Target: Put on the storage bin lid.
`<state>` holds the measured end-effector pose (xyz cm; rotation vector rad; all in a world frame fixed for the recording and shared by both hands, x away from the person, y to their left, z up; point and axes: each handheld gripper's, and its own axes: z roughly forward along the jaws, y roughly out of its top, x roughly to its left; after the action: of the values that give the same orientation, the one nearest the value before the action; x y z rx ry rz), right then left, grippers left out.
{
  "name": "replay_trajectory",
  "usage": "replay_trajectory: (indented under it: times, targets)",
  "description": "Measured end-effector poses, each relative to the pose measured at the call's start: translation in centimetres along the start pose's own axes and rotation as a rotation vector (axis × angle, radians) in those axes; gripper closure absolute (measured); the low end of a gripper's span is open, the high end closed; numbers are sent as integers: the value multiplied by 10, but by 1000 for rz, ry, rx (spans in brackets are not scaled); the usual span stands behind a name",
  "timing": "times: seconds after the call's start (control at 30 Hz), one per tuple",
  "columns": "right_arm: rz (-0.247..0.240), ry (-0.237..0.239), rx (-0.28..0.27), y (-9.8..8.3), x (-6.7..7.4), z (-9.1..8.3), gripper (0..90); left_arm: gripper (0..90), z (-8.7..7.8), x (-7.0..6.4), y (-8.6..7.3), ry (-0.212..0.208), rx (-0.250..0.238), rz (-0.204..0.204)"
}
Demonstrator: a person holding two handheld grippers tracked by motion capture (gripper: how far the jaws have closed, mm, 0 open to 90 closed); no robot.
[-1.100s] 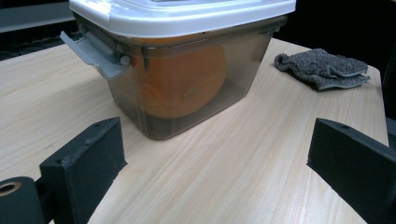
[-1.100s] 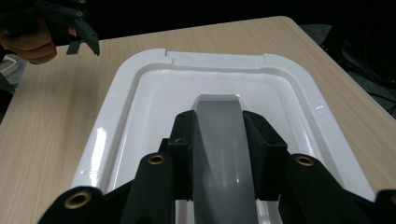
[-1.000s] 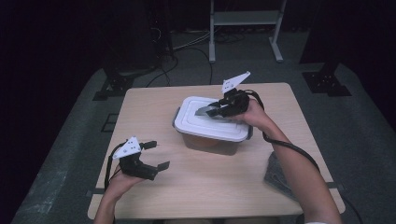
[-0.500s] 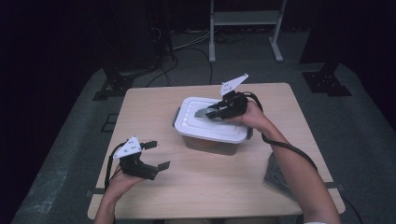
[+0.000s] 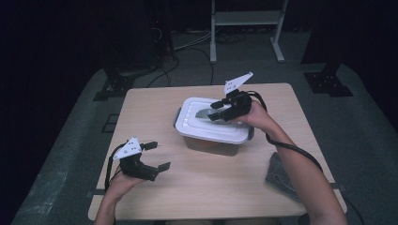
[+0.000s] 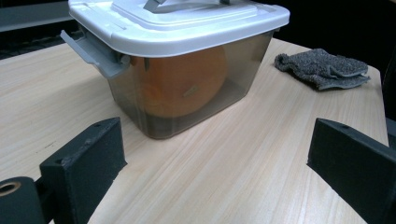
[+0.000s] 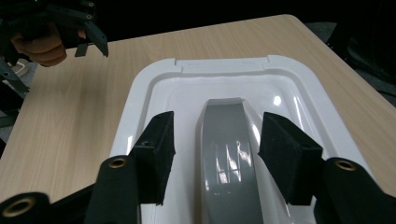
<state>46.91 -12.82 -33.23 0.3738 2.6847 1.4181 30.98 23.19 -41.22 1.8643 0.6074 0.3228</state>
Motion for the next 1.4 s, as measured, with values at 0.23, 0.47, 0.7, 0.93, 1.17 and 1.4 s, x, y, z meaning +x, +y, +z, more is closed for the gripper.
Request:
replay_trajectory:
  times: [0.23, 0.47, 0.7, 0.93, 1.17, 1.4]
  targets:
    - [-2, -23, -15, 2, 4, -20, 402, 31, -1, 0, -1, -1, 1, -1]
    - [9, -48, -41, 0, 8, -44, 385, 30, 0, -1, 0, 0, -1, 2]
    - [20, -74, -37, -10, 13, -66, 372, 30, 1, -1, -1, -2, 4, 5]
    - [29, -89, -38, -19, 16, -84, 366, 30, 1, -1, 0, -2, 4, 8]
    - [48, -101, -35, -29, 18, -98, 361, 30, 2, -1, 0, -7, 6, 7]
    - [62, -109, -28, -42, 21, -108, 357, 30, 3, -1, 0, -8, 6, 3]
